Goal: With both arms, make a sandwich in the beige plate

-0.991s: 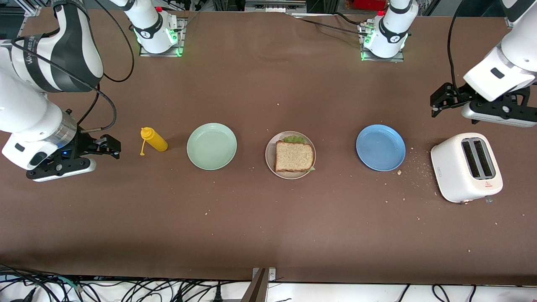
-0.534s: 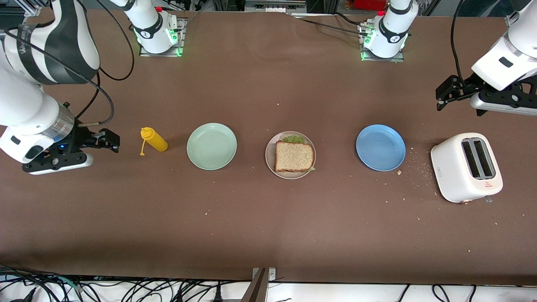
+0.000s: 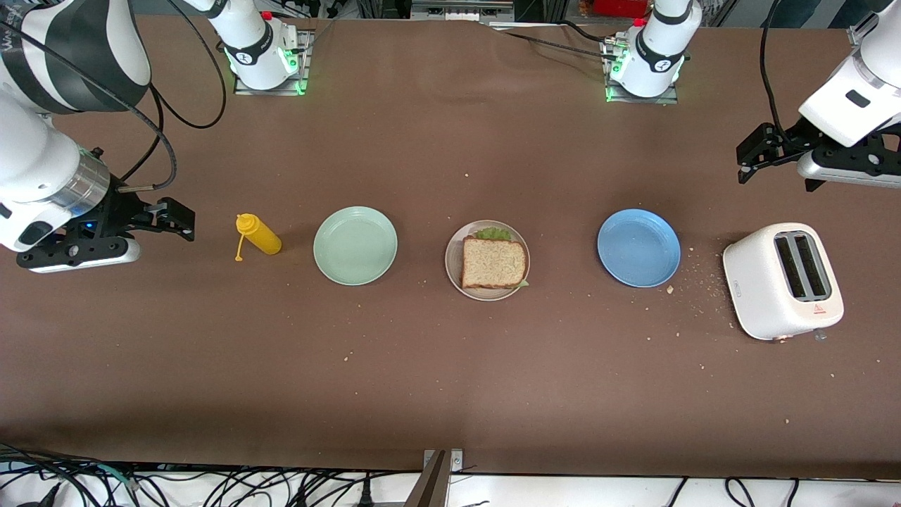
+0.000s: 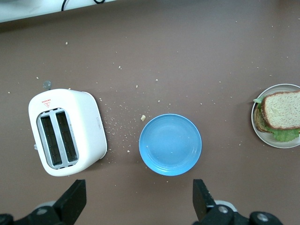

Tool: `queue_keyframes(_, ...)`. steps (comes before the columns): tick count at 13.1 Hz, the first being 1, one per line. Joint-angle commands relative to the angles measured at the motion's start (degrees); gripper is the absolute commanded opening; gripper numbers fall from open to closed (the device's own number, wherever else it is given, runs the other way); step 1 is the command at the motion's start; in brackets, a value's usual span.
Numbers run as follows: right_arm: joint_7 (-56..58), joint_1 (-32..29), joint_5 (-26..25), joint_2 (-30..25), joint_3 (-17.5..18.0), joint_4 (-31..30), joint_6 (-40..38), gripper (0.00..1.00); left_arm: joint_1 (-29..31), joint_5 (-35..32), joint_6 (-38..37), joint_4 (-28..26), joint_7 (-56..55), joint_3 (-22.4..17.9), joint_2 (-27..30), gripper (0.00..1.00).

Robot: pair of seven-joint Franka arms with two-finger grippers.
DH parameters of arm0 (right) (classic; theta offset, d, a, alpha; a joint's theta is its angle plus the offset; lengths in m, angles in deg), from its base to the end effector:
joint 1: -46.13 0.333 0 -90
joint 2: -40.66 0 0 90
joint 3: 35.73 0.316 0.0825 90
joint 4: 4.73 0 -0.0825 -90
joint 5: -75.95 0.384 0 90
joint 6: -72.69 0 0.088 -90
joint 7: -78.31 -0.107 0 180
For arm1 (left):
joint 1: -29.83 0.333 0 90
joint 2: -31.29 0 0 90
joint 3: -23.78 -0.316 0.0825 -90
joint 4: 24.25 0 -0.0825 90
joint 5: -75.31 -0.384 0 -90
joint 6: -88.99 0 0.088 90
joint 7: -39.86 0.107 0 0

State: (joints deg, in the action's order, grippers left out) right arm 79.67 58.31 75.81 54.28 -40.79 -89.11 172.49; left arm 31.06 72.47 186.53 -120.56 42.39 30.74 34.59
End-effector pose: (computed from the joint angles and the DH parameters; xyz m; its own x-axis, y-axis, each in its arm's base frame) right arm 0.6318 0.0847 0.5453 0.9880 0.1509 0.0317 0.1502 -0.9884 0.0239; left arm 0.5458 -0.0519 0.6156 0.9858 -0.1501 0.0758 -0.1457 -0.9875 -0.0598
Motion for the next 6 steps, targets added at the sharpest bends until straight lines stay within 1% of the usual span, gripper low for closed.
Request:
queue_keyframes(1,-0.92,0.04,1.02,-1.57,-0.05,-1.22,-0.22,1.00,0.27,0.56,0.90,-0.99,-0.51,0.60,0.83,1.00)
queue_keyframes(3,-0.92,0.04,1.02,-1.57,0.04,-1.13,-0.22,1.00,-0.17,-1.02,0.91,-0.20,-0.51,0.43,0.31,1.00)
queue_keyframes(6,-0.92,-0.05,0.93,-1.57,-0.13,-1.05,-0.13,1.00,-0.44,-1.12,0.90,-0.28,-0.95,0.42,0.30,1.00)
